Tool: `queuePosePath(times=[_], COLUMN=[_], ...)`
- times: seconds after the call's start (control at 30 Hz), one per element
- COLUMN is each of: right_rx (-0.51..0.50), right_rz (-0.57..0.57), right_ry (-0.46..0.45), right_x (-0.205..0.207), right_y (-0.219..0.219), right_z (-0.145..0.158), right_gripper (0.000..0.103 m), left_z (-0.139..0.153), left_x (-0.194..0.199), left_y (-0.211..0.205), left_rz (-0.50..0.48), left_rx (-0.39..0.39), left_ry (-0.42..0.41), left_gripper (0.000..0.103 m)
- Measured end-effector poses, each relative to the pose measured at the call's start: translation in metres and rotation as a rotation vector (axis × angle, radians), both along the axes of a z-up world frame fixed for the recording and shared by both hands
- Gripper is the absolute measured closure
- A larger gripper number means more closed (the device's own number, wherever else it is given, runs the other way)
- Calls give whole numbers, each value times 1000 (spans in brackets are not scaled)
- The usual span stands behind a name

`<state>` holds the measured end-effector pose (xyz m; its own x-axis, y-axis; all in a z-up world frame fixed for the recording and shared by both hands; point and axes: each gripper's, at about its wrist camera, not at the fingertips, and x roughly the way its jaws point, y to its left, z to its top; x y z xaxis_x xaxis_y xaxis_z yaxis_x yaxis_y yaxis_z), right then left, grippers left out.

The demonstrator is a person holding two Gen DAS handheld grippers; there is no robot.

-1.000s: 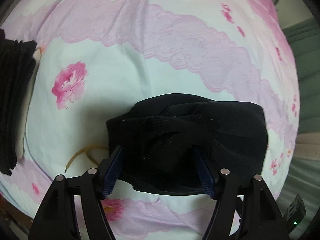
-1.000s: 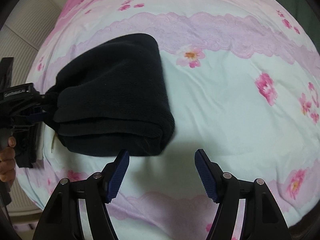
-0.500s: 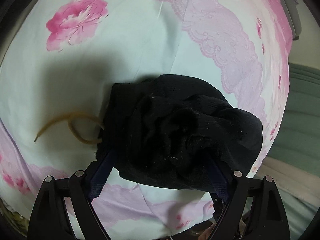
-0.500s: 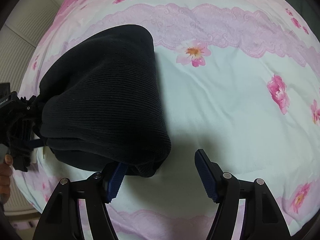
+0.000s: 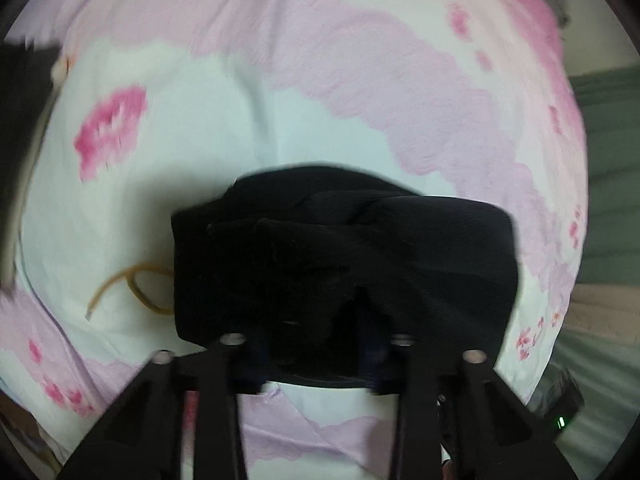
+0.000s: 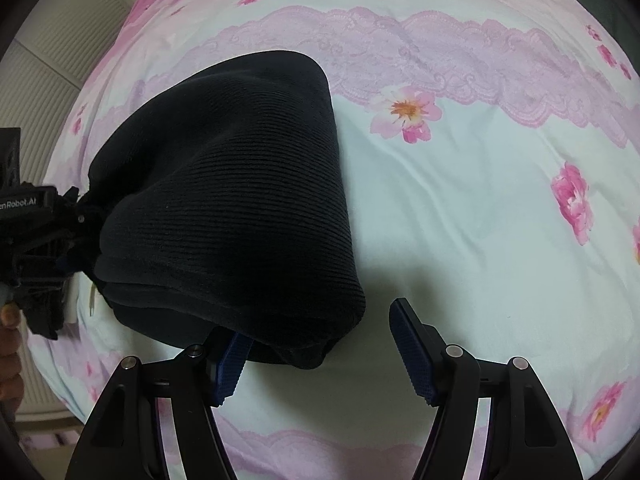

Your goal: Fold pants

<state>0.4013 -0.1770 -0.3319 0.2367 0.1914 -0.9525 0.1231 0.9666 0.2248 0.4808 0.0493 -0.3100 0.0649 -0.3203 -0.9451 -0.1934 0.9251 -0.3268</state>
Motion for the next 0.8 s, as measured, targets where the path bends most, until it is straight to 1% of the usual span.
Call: queuePosePath(times=[0.07, 0.1, 0.17, 0.23, 0.3, 0.33, 0.4, 0.5, 0.53, 0.6, 0.7, 0.8], right_rx=[-2, -1, 5, 36, 39, 32, -18, -103, -137, -214, -292, -311], right_rz=[-6, -12, -29, -41, -37, -28, -7, 16, 24, 43, 41, 38], right_ry=[-4, -7, -12, -21, -34, -43, -77, -118, -129, -154, -150, -134], right_x=[-2, -3, -4, -4, -3, -2, -1, -3, -4, -7, -11, -14], right_y=[-3, -5, -9, -11, -7, -4, 5, 10, 11, 8, -3, -16], right_z=[0, 1, 3, 6, 9, 11, 17, 31, 36, 44, 49, 49], right_gripper=[35, 35, 35, 34, 34, 35, 35, 39, 39, 43, 44, 44], left_z=[23, 40, 66, 76, 81, 81, 76, 62, 56, 44, 31, 22], left_x=[-3, -5, -7, -7, -9, -10, -14, -22, -26, -34, -40, -43], left_y=[3, 7, 16, 25, 37, 37, 44, 51, 48, 38, 20, 6], left_rz=[-9, -9, 6, 23, 41, 43, 35, 19, 2, -27, -59, -92], left_rx=[-23, -52, -94, -103, -81, -71, -50, -63, -57, -67, -73, -54], left_ry=[-69, -117, -176, -200, -219, -225, -223, -188, -177, -170, -157, -145], left_gripper=[80, 81, 81, 81, 81, 81, 81, 81, 81, 81, 81, 81])
